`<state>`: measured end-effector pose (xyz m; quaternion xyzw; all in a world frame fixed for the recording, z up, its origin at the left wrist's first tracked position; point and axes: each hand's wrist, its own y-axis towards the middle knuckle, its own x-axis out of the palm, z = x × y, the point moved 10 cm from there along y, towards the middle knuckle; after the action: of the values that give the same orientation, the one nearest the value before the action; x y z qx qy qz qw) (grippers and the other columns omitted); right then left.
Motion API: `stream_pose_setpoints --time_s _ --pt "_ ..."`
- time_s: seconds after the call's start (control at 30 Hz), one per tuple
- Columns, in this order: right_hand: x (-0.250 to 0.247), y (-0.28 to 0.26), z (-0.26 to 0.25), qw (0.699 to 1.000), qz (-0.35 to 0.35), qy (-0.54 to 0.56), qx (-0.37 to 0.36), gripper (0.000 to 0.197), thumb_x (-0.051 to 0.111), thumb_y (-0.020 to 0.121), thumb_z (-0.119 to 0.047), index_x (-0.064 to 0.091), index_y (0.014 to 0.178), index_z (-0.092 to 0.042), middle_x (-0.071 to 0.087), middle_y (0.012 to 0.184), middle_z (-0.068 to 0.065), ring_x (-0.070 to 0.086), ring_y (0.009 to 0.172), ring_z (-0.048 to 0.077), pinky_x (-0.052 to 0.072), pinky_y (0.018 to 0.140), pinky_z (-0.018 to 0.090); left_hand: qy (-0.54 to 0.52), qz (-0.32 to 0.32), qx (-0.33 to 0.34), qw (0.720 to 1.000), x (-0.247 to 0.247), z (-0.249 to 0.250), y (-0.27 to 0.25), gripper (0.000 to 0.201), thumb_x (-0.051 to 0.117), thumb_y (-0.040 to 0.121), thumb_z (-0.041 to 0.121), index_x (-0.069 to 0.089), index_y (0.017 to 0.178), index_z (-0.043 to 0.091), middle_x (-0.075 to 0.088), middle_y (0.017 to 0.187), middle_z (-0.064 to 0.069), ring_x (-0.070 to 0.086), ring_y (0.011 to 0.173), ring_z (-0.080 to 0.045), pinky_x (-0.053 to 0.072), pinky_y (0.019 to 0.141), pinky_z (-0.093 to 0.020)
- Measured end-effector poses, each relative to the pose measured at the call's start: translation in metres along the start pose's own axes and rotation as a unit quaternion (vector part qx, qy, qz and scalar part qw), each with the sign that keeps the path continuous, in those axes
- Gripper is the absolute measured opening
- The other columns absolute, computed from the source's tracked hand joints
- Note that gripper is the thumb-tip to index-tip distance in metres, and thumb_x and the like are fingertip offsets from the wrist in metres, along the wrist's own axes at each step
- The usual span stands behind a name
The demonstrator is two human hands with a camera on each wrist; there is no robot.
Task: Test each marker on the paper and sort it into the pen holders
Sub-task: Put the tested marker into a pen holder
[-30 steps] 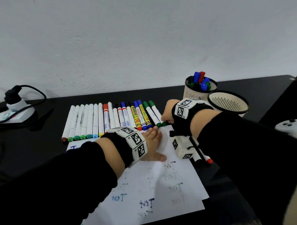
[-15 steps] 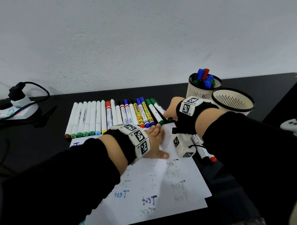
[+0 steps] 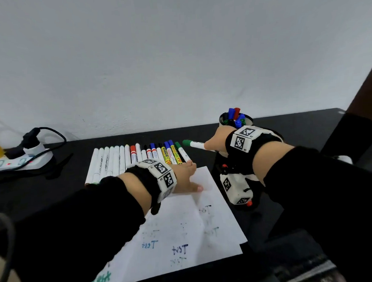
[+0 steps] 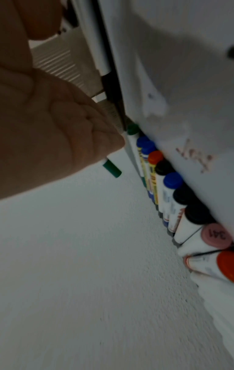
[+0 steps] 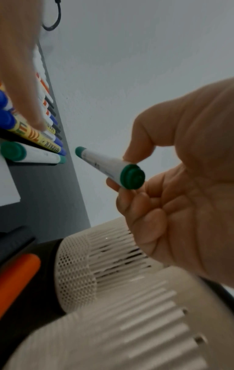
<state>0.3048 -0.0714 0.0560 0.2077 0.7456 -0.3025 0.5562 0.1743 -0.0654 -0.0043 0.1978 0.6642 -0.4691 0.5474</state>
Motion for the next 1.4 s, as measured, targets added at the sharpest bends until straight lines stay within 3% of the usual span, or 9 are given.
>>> stream_pose_setpoints --time_s 0.17,0.3,0.4,0.5,0.6,0.87,1.07,1.2,1.4 --pt "-0.024 -0.037 -0.003 1.000 0.006 -0.008 0.000 0.029 0.052 0.078 -0.045 0.052 0.075 -0.016 0.056 0.078 0.003 0.061 0.088 0.023 0.049 0.090 0.033 -0.062 0.090 -0.049 0.993 -0.033 -0.021 -0.030 0.073 0.043 0.094 0.048 0.010 0.149 0.012 0.012 0.157 -0.002 0.032 0.136 -0.020 0.032 0.104 -0.031" --pt "-0.031 -0.065 -0.010 0.995 -0.026 0.090 -0.020 0.022 0.049 0.086 -0.022 0.054 0.068 -0.009 0.055 0.054 0.001 0.049 0.051 0.017 0.041 0.055 0.023 -0.096 0.144 -0.074 0.982 -0.044 -0.035 -0.054 0.077 0.048 0.094 0.043 0.005 0.149 0.010 0.003 0.158 -0.004 0.023 0.141 -0.018 0.026 0.110 -0.032" --pt "-0.029 -0.079 -0.018 0.983 -0.052 0.173 -0.028 0.017 0.046 0.087 -0.014 0.056 0.077 -0.004 0.062 0.057 0.003 0.041 0.032 0.010 0.033 0.039 0.016 -0.135 0.184 -0.087 0.970 -0.051 -0.044 -0.070 0.070 0.048 0.095 0.038 0.010 0.150 0.016 0.019 0.155 -0.003 0.028 0.139 -0.017 0.028 0.107 -0.028" --pt "-0.034 -0.086 -0.026 0.965 -0.030 0.256 -0.046 0.019 0.049 0.088 -0.018 0.055 0.077 -0.005 0.059 0.048 0.000 0.041 0.034 0.009 0.030 0.038 0.016 -0.204 0.231 -0.086 0.947 -0.056 -0.053 -0.083 0.042 0.048 0.095 0.035 0.043 0.136 0.024 0.059 0.109 0.004 0.058 0.091 -0.012 0.044 0.074 -0.022" --pt "-0.038 -0.091 -0.028 0.938 -0.004 0.344 -0.045 0.023 0.048 0.087 -0.020 0.055 0.071 -0.005 0.054 0.052 0.002 0.040 0.041 0.011 0.028 0.036 0.015 -0.249 0.260 -0.084 0.929 -0.058 -0.057 -0.096 0.025 0.048 0.094 0.038 0.056 0.114 0.025 0.052 0.075 0.009 0.049 0.059 -0.006 0.039 0.054 -0.021" --pt "-0.029 -0.105 -0.047 0.860 0.014 0.509 -0.039 0.034 0.061 0.088 -0.035 0.053 0.067 -0.011 0.046 0.055 0.002 0.036 0.043 0.012 0.028 0.042 0.024 -0.306 0.306 -0.071 0.899 -0.071 -0.051 -0.117 0.028 0.042 0.096 0.042 0.052 0.077 0.024 0.059 0.070 0.009 0.050 0.060 -0.009 0.037 0.057 -0.023" --pt "-0.031 -0.112 -0.065 0.875 0.058 0.478 -0.048 0.034 0.054 0.087 -0.039 0.052 0.065 -0.012 0.051 0.060 0.005 0.045 0.050 0.019 0.038 0.056 0.031 -0.323 0.296 -0.047 0.897 -0.072 -0.046 -0.125 0.032 0.033 0.099 0.040 0.055 0.084 0.023 0.055 0.071 0.005 0.056 0.074 -0.015 0.042 0.074 -0.029" --pt "-0.032 -0.116 -0.075 0.856 0.079 0.507 -0.069 0.027 0.049 0.083 -0.031 0.053 0.066 -0.011 0.047 0.054 0.005 0.041 0.047 0.021 0.034 0.054 0.031 -0.345 0.280 -0.027 0.895 -0.072 -0.047 -0.133 0.032 0.029 0.101 0.036 0.053 0.088 0.019 0.050 0.072 0.004 0.051 0.065 -0.013 0.042 0.076 -0.030" --pt "-0.029 -0.130 -0.095 0.778 0.058 0.610 -0.139 0.033 0.048 0.093 -0.022 0.049 0.062 -0.009 0.036 0.032 -0.004 0.029 0.026 0.011 0.023 0.036 0.019 -0.511 0.216 0.039 0.831 -0.060 -0.054 -0.140 0.039 0.029 0.101 0.034 0.053 0.076 0.017 0.044 0.046 0.012 0.041 0.054 -0.014 0.039 0.071 -0.031"
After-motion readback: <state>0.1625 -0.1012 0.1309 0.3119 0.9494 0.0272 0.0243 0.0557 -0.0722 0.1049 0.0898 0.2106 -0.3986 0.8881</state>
